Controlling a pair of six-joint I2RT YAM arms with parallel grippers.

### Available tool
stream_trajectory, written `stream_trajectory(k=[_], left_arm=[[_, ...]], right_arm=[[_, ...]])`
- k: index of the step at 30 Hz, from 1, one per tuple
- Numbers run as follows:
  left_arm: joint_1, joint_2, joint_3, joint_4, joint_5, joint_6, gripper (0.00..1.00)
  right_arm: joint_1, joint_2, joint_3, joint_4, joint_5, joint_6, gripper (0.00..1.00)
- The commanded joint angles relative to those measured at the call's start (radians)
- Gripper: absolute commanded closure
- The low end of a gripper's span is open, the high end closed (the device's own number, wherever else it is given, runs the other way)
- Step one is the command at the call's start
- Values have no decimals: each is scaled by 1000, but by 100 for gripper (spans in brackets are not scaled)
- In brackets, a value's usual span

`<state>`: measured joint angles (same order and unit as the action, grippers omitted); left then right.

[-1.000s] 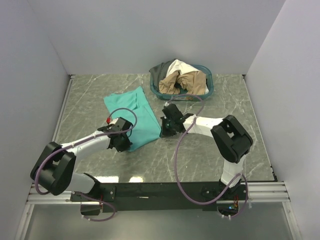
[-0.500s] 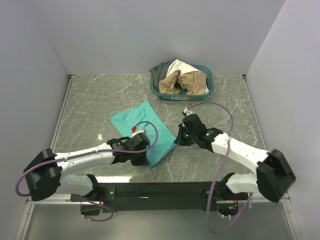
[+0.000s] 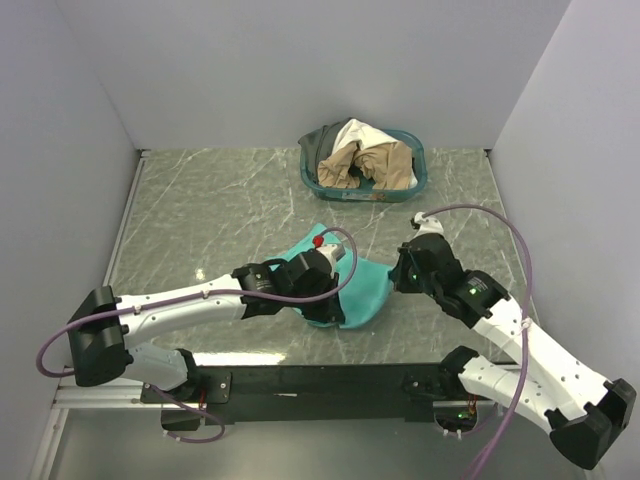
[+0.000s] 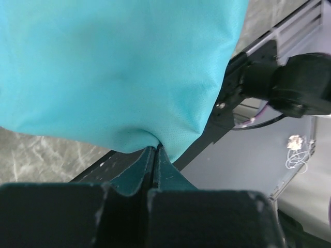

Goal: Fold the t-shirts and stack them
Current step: Fold the tshirt

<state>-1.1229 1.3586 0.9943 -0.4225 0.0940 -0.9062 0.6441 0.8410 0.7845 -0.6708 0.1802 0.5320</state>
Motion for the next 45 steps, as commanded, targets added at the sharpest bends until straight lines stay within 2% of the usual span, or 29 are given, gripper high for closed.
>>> stream_trajectory(k=[1, 5, 18, 30, 37, 40, 45], left_arm=[[-3, -18, 56, 13, -2, 29, 99], [18, -26, 67, -38, -86, -13, 99], [245, -147, -65, -62, -65, -54, 99], [420, -202, -88, -122, -172, -89, 99], [529, -142, -66, -147, -212, -48, 99], [564, -101, -46, -139, -260, -63, 98], [629, -3, 12, -121, -330, -65, 89]], right_arm=[[-14, 10, 74, -39, 33, -38, 100], [-21, 82, 139, -27, 33, -52, 100], [-31, 380, 409, 19, -36, -95, 100], [-29, 677, 636, 68, -130, -142, 100], [-29, 863, 760, 131, -127, -152, 100], [-31, 958, 827, 160, -69, -121, 100], [-29, 1113, 946, 184, 30, -79, 100]])
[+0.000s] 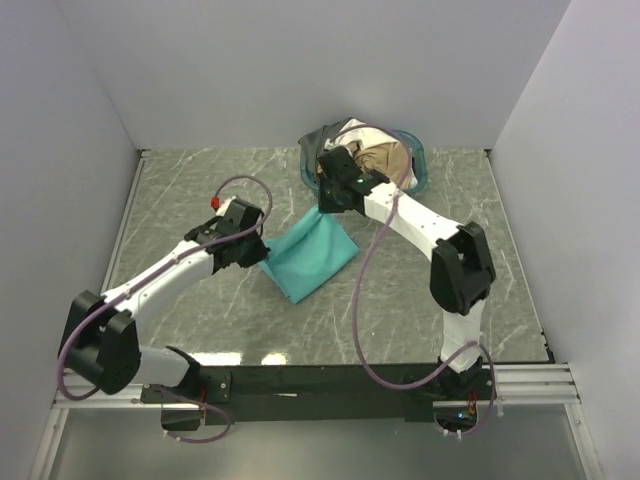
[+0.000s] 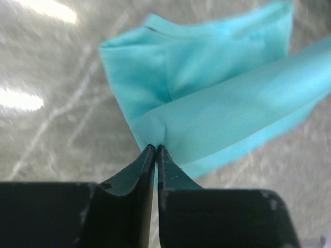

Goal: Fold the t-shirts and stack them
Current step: Fold the tshirt, then neatly place the folded tshirt to the corner

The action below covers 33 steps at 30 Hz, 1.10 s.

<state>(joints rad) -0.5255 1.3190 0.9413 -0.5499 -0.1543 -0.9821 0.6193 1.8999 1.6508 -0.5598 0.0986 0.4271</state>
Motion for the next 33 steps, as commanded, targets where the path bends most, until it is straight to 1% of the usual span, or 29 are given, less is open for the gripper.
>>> stream_trajectory(k=[1, 3, 4, 5, 6, 7, 8, 10, 12, 13, 14, 17, 19, 25, 33], left_arm=[[50, 52, 74, 10, -100, -3, 87], [74, 109, 115, 15, -106, 16, 72], [90, 127, 132, 15, -111, 32, 66], [96, 146, 173, -7, -105, 48, 52], [97, 176, 195, -22, -108, 59, 42], [99, 186, 214, -37, -122, 68, 36], [99, 190, 235, -44, -129, 74, 30], [99, 174, 234, -38, -125, 85, 22], [99, 131, 200, -1, -99, 95, 5], [98, 119, 188, 8, -87, 106, 1], [98, 106, 160, 19, -73, 109, 1], [98, 80, 123, 16, -59, 109, 1], [98, 57, 93, 7, -51, 105, 1], [98, -23, 8, 24, -45, 99, 1], [98, -127, -110, 31, -21, 71, 0]], right_arm=[[-4, 77, 93, 92, 133, 28, 98], [-4, 149, 157, 80, 177, 36, 84], [-4, 172, 185, 42, 185, 44, 77], [-4, 195, 245, 19, 187, 50, 68], [-6, 227, 271, -4, 194, 55, 63], [-3, 238, 293, -21, 196, 58, 60], [-3, 240, 308, -38, 190, 50, 50], [-3, 216, 288, -37, 179, 44, 49], [-1, 145, 198, 10, 171, 48, 38], [-1, 118, 158, 58, 149, 52, 30], [0, 91, 79, 82, 130, 49, 27], [-1, -16, -53, 149, 99, 55, 26], [-1, -48, -127, 188, 87, 39, 25], [-1, -61, -221, 213, 58, -19, 25], [-1, -30, -267, 205, 66, -79, 25]])
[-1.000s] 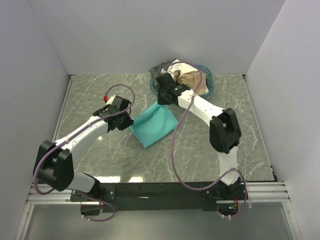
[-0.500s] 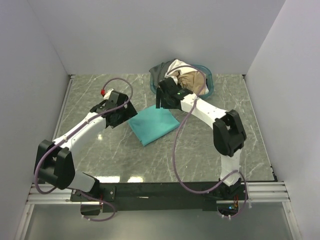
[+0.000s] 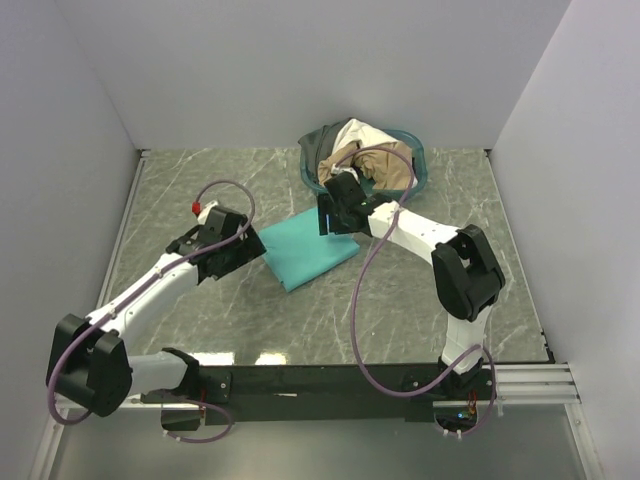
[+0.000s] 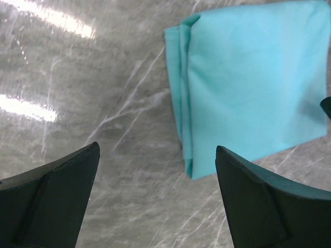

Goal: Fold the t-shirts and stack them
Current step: Neatly place the folded tshirt to the corner

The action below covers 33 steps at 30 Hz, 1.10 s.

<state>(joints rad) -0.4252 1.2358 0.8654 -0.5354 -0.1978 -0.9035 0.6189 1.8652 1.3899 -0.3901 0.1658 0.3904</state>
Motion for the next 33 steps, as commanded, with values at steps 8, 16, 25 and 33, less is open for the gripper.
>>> stream_trajectory(k=[8, 16, 25, 33], left_arm=[[-3, -113, -123, 20, 40, -41, 1], [-3, -131, -135, -6, 29, -64, 1], [-3, -160, -120, -23, 18, -64, 0], [-3, -134, -115, -3, 23, -63, 1]], right_arm=[[-1, 95, -15, 40, -49, -44, 29], [-1, 100, -87, 86, -83, 11, 43], [-2, -49, -294, 111, 3, 48, 100], [-114, -132, -440, 28, 126, 77, 100]])
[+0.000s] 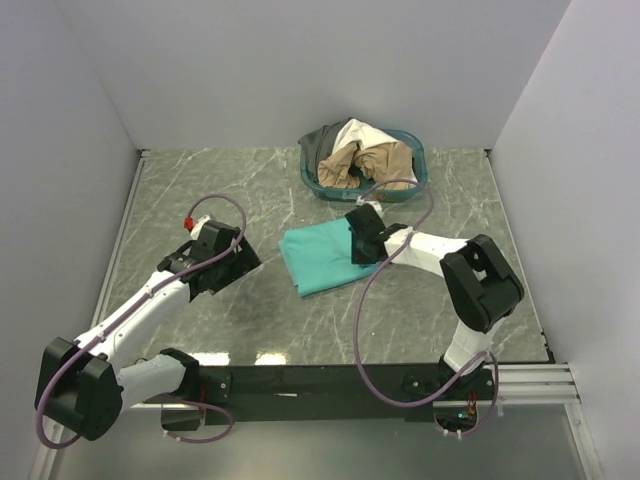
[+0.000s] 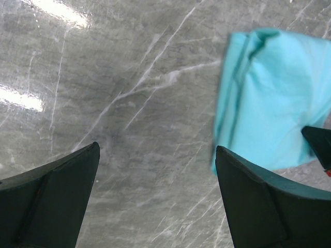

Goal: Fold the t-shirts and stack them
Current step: Neatly place the folded tshirt to the corner

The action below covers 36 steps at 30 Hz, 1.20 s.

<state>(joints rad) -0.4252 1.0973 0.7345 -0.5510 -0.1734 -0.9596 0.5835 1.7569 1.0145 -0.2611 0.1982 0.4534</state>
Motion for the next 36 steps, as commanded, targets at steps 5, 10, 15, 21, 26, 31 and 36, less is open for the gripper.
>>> stream_trajectory(k=[5, 10, 15, 21, 26, 31, 36], left_arm=[[-3, 16, 22, 8, -1, 1, 1], [-3, 24, 39, -7, -25, 7, 1], [-3, 27, 60, -3, -24, 12, 1], [-3, 58, 100, -10, -43, 30, 0], [-3, 99, 120, -4, -40, 35, 1], [-1, 131, 135, -10, -55, 35, 1], [-1, 164, 158, -27, -70, 32, 1]], right_arm=[[-218, -80, -94, -52, -133, 31, 100], [-318, -28, 45, -263, 119, 30, 100], [-476, 7, 88, -247, 92, -34, 100], [-672, 91, 234, -267, 54, -64, 100], [-763, 174, 425, -293, 116, -122, 100], [-823, 315, 602, -313, 133, -165, 100], [-858, 456, 786, -369, 214, -191, 100]])
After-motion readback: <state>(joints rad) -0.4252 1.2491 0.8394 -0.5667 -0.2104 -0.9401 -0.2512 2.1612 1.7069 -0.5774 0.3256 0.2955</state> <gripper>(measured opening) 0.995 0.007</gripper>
